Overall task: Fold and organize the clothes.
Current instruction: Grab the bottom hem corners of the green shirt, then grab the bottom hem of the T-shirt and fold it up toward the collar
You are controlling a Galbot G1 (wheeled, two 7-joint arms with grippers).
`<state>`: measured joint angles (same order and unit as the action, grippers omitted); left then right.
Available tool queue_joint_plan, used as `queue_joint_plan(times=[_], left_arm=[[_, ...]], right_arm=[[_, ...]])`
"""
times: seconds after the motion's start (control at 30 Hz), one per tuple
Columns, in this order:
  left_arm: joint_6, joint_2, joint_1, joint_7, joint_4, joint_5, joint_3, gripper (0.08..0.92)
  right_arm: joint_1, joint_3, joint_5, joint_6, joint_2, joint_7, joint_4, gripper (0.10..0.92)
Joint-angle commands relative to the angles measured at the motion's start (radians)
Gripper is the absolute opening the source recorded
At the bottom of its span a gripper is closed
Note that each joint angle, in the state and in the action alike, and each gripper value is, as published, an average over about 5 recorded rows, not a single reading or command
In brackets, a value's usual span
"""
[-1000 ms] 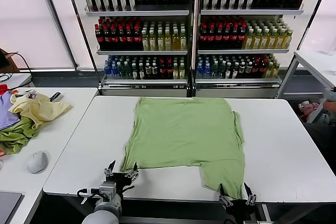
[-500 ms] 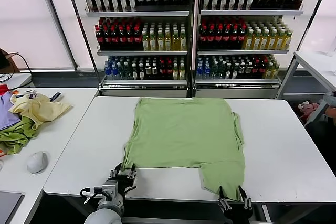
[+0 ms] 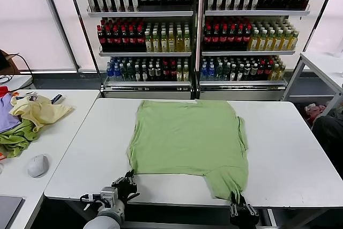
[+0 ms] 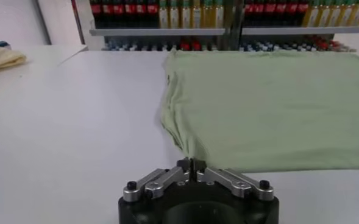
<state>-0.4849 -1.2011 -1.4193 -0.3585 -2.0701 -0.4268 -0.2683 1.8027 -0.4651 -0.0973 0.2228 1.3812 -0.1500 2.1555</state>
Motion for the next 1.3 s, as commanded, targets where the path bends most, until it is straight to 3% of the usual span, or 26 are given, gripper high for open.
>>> queue_joint_plan(times=[0.03,0.5,1.0,1.3], left_arm=[[0.110,0.022,0.007,0.049,-0.115,-0.017,-0.017,0.092],[0.126,0.053,0.192,0.059,0.057,-0.059,0.011,0.092],[0.118,0.027,0.424,0.019,0.288,-0.044,0.100,0.092],[0.106,0.000,0.501,0.016,0.406,0.022,0.154,0.092]], right_arm=[[-0.052,-0.025,-0.039,-0.099,-0.030,0.028,0.078,0.149],[-0.352,-0.032,-0.090,-0.054,-0.088,0.010,-0.066,0.138],[-0.636,0.017,-0.127,-0.020,-0.148,0.002,-0.332,0.138],[-0.720,0.045,-0.111,-0.019,-0.146,0.014,-0.433,0.138]])
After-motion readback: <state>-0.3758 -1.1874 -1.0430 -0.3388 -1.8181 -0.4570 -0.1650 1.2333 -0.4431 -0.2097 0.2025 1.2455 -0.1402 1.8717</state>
